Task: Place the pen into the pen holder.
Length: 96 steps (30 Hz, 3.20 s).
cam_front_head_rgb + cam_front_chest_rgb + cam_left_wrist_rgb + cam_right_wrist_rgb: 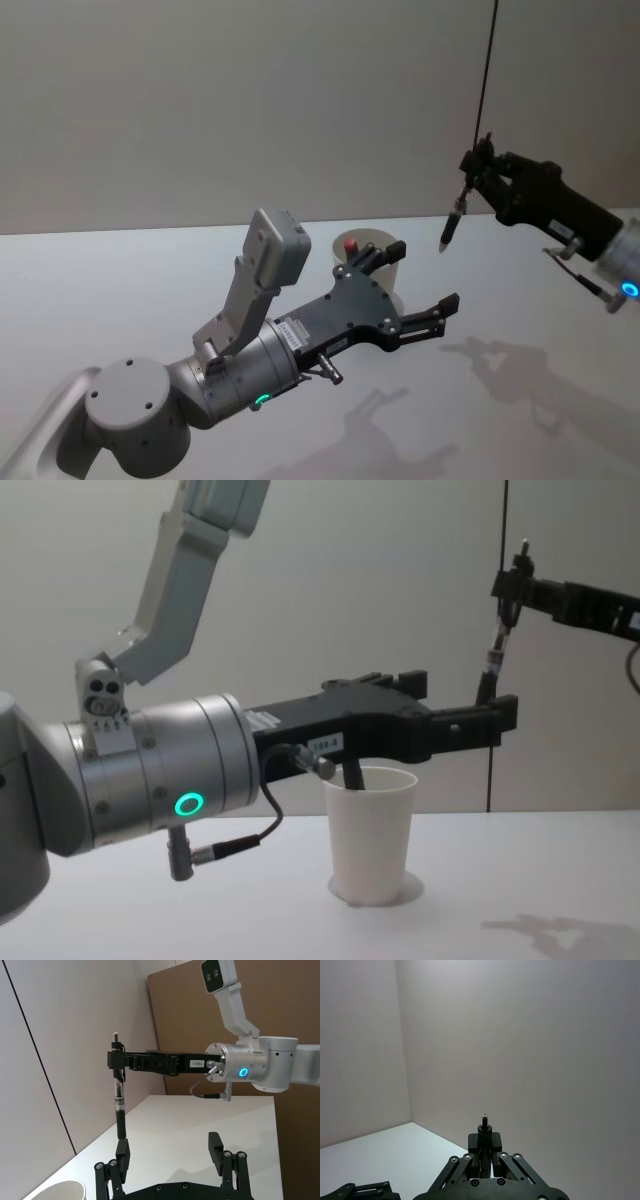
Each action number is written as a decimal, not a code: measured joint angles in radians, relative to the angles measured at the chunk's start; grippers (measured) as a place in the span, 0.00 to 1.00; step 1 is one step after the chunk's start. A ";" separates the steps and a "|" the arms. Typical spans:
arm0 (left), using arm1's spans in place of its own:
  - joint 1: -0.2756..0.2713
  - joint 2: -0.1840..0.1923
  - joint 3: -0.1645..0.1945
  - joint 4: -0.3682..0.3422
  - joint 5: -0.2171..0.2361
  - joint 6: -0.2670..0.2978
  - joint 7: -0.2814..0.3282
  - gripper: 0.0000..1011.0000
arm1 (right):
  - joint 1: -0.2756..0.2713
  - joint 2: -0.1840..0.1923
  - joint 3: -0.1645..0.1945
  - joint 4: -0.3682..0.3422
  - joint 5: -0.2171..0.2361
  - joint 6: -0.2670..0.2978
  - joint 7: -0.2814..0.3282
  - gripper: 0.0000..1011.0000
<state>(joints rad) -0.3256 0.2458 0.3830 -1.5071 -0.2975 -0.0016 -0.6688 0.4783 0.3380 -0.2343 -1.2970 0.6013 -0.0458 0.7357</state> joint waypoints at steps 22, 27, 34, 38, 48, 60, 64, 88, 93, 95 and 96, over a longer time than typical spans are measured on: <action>0.000 0.000 0.000 0.000 0.000 0.000 0.000 0.99 | 0.224 -0.081 -0.029 0.377 -0.023 -0.135 0.228 0.13; 0.000 0.000 0.000 0.000 0.000 0.000 0.000 0.99 | 0.263 -0.098 -0.038 0.451 -0.021 -0.155 0.256 0.13; 0.000 0.000 0.000 0.000 0.000 0.000 0.000 0.99 | 0.313 -0.123 -0.053 0.548 -0.019 -0.185 0.286 0.13; 0.000 0.000 0.000 0.000 0.000 0.000 0.000 0.99 | 0.351 -0.144 -0.066 0.624 -0.017 -0.211 0.303 0.13; 0.000 0.000 0.000 0.000 0.000 0.000 0.000 0.99 | 0.434 -0.187 -0.090 0.794 -0.014 -0.275 0.332 0.13; 0.000 0.000 0.000 0.000 0.000 0.000 0.000 0.99 | 0.524 -0.237 -0.109 0.985 -0.012 -0.349 0.366 0.13; 0.000 0.000 0.000 0.000 0.000 0.000 0.000 0.99 | 0.547 -0.251 -0.113 1.034 -0.012 -0.365 0.375 0.13; 0.000 0.000 0.000 0.000 0.000 0.000 0.000 0.99 | 0.612 -0.293 -0.121 1.183 -0.043 -0.414 0.394 0.42; 0.000 0.000 0.000 0.000 0.000 0.000 0.000 0.99 | 0.616 -0.295 -0.117 1.193 -0.049 -0.417 0.395 0.60; 0.000 0.000 0.000 0.000 0.000 0.000 0.000 0.99 | 0.617 -0.296 -0.115 1.195 -0.050 -0.418 0.395 0.64; 0.000 0.000 0.000 0.000 0.000 0.000 0.000 0.99 | 0.618 -0.296 -0.113 1.197 -0.052 -0.420 0.396 0.69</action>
<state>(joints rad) -0.3256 0.2458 0.3829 -1.5071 -0.2975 -0.0017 -0.6688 1.0962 0.0424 -0.3470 -0.0997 0.5491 -0.4655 1.1315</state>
